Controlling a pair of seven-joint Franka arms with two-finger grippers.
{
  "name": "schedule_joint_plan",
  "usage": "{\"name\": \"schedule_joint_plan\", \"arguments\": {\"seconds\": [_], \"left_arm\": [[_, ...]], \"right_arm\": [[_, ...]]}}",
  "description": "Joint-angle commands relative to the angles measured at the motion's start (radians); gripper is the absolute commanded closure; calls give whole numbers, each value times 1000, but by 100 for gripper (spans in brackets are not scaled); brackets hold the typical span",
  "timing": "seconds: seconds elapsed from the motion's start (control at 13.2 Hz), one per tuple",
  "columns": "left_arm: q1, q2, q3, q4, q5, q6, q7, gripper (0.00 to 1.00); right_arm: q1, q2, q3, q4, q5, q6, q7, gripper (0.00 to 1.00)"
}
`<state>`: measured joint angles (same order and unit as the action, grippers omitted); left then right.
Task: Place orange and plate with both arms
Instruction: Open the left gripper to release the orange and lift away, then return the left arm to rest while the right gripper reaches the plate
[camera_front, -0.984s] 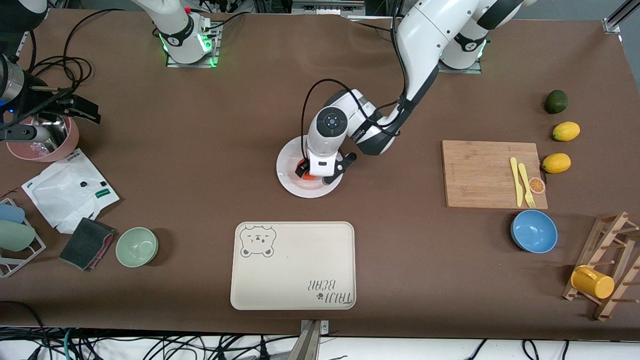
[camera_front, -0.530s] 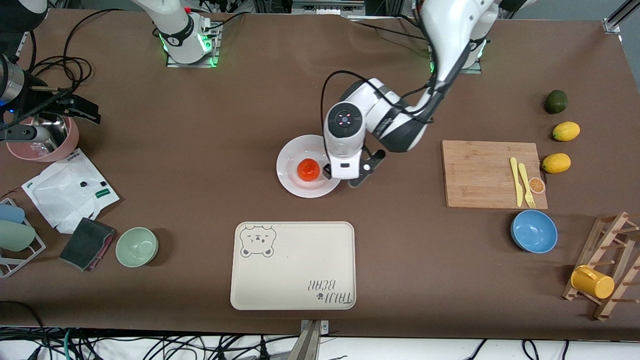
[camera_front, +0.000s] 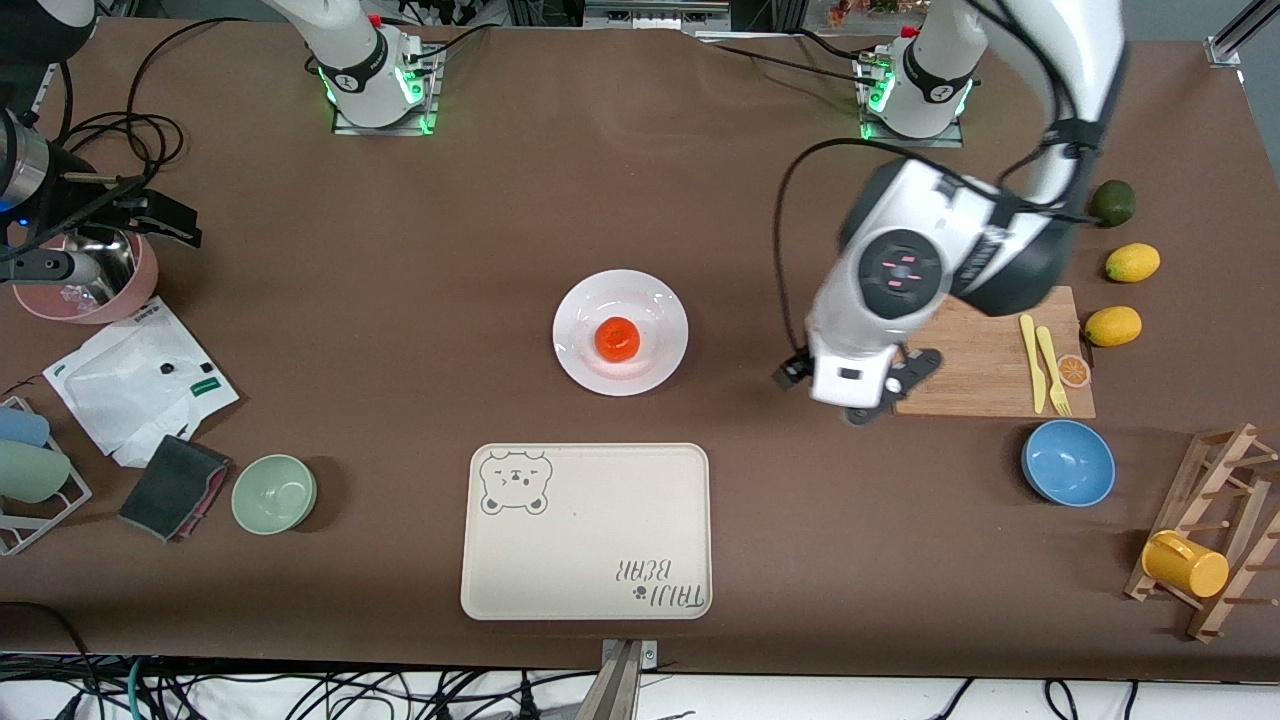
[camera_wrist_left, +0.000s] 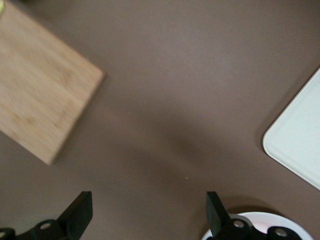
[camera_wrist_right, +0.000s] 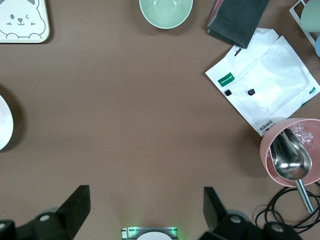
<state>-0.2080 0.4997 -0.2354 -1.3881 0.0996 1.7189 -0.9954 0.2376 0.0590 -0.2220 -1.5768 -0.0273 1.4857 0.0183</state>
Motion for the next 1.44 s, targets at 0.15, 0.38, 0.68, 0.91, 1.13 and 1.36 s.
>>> {"name": "schedule_joint_plan", "arguments": {"seconds": [0.15, 0.38, 0.68, 0.91, 1.13, 1.36], "left_arm": [[162, -102, -10, -8, 11, -87, 494, 0], [245, -177, -4, -35, -20, -90, 791, 0], [285, -408, 86, -187, -168, -99, 842, 0], [285, -582, 103, -359, -169, -91, 902, 0], [271, -599, 140, -373, -169, -91, 902, 0], [157, -595, 241, -362, -132, -94, 900, 0]], "right_arm": [[31, 45, 12, 0, 6, 31, -62, 0], [34, 134, 15, -2, 137, 33, -96, 0], [67, 315, 16, -6, 372, 125, -86, 0], [132, 378, 18, -49, 518, 258, -84, 0], [150, 381, 39, -176, 684, 433, -107, 0], [149, 380, 55, -290, 907, 521, -229, 0]]}}
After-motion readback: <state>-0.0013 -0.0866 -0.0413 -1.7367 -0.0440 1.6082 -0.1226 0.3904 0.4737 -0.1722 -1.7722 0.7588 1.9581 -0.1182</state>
